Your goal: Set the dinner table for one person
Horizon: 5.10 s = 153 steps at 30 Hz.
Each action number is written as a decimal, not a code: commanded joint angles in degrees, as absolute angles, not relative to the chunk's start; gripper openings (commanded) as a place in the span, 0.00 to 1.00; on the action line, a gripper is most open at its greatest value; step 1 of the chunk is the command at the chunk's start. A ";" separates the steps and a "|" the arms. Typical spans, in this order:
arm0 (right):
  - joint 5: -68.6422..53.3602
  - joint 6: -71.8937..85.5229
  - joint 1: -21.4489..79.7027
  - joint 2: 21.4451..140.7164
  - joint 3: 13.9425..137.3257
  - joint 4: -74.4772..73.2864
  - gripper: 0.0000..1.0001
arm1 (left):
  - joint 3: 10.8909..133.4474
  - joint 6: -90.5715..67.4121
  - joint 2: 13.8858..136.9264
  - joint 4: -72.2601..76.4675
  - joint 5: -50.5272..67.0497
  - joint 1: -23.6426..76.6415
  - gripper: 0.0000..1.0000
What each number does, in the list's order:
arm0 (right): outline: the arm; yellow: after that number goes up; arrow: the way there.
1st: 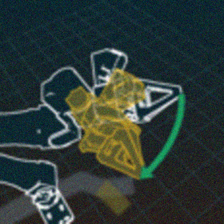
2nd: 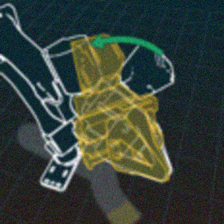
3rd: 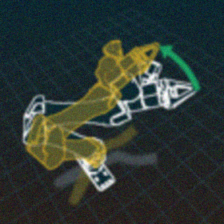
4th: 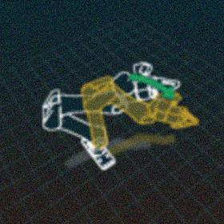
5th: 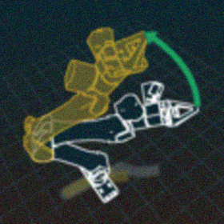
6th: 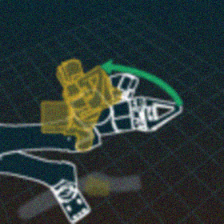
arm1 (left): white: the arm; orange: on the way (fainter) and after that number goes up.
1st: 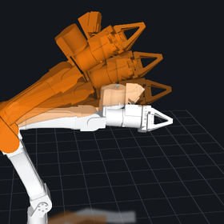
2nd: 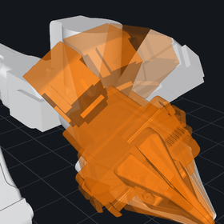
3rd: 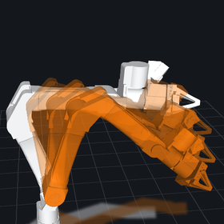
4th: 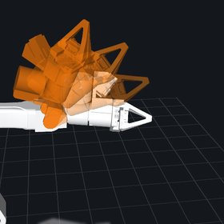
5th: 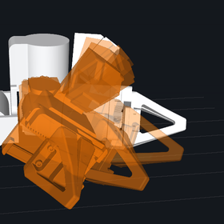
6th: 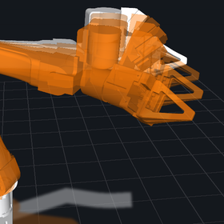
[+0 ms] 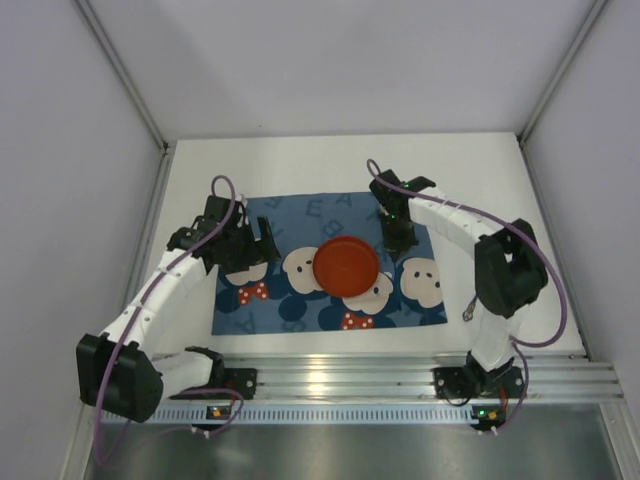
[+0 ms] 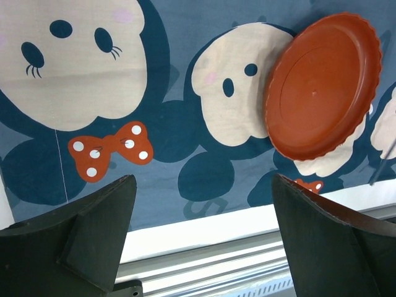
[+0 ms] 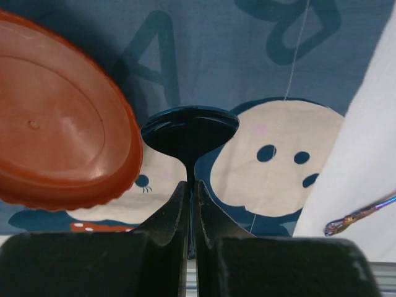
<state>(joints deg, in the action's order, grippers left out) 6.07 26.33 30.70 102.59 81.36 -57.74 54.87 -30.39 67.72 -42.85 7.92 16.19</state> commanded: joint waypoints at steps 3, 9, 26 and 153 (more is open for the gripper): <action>6.59 27.78 31.82 107.83 82.88 -54.14 0.00 | 55.02 -30.32 63.55 -42.10 7.04 16.52 0.96; 8.96 27.95 31.29 112.32 85.51 -53.79 0.00 | 52.21 -30.58 58.90 -44.03 5.89 16.52 0.96; 15.82 29.44 22.43 99.42 81.84 -62.14 0.48 | 49.22 -30.59 55.90 -44.56 5.10 16.52 0.98; 16.43 26.19 49.22 58.55 79.31 -42.19 1.00 | 43.18 -5.47 63.37 -4.69 -23.54 16.35 0.99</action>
<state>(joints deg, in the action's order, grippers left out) 10.50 25.15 48.38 64.03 83.79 -46.61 48.49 -13.91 61.98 -23.75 -17.58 16.27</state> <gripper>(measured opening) 0.995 0.987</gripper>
